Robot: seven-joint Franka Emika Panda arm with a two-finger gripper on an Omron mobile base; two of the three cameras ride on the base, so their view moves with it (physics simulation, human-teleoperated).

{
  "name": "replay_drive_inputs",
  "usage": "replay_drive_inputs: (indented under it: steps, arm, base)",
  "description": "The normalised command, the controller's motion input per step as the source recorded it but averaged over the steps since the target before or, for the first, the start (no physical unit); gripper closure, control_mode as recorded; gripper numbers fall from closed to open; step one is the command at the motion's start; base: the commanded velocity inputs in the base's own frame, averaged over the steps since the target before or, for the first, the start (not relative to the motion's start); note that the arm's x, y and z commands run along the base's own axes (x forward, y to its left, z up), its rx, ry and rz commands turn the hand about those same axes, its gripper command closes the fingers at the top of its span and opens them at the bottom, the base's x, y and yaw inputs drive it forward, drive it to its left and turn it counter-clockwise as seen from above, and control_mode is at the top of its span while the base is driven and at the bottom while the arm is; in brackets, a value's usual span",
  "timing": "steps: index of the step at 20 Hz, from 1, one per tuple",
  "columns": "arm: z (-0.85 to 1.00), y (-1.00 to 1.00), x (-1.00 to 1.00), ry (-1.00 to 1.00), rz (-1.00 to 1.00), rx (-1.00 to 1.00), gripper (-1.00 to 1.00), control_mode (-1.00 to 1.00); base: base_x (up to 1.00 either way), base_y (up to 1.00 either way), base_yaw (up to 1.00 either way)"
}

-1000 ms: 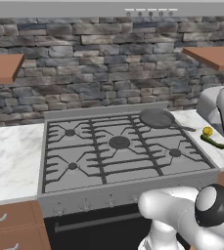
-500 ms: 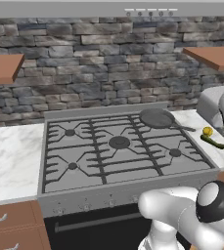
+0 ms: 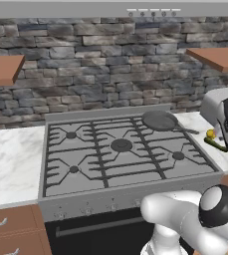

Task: Put the squash and lemon in the pan. Then turn on the rear right burner and set the heat to medium.

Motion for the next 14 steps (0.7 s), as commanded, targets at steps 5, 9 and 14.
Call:
replay_drive_inputs:
  steps: [5, 9, 14]
  arm:
    - [-0.19, -0.18, 0.00, 0.01, 0.04, 0.00, -1.00, -1.00]
    - [-0.18, -0.15, 0.00, 0.00, 0.03, 0.00, -1.00, -1.00]
    - [-0.15, -0.05, 0.00, 0.00, 0.01, 0.00, -1.00, -1.00]
  base:
    - [0.00, 0.00, 0.00]
    - [0.00, 0.00, 0.00]
    - [0.00, 0.00, 0.00]
